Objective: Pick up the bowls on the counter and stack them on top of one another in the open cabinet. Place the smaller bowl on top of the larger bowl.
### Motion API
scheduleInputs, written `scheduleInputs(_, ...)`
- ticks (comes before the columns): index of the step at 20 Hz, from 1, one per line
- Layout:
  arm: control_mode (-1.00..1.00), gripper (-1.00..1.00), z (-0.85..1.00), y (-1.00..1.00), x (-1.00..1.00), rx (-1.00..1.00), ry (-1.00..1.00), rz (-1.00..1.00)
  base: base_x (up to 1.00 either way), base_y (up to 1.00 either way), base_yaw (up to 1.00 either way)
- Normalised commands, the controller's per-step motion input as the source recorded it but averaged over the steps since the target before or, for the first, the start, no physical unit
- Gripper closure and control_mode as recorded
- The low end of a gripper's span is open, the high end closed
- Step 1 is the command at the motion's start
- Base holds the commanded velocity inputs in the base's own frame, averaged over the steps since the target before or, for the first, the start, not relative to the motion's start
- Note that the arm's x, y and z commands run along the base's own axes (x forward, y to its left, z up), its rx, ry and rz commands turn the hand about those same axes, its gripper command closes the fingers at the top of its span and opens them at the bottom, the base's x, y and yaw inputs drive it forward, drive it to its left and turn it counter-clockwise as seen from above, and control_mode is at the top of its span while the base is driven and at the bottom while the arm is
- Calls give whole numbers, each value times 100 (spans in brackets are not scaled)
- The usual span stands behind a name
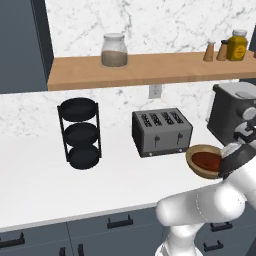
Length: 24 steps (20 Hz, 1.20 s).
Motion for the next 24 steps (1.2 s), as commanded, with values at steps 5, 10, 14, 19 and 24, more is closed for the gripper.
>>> scheduleInputs(5, -100, -100, -47, 6, 2, 26, 0, 0, 0, 0, 0)
scheduleInputs(10, -100, 100, -9, 18, 4, 13, 0, -4, 0, 0, 0)
scheduleInputs(14, -100, 100, 10, 12, 1, 10, 0, -8, 0, 0, 0)
scheduleInputs(19, -100, 100, 80, -7, -46, 15, -3, -2, 0, 0, 0)
scheduleInputs(24, -100, 100, 100, -5, -100, 4, -6, -1, 0, 0, 0)
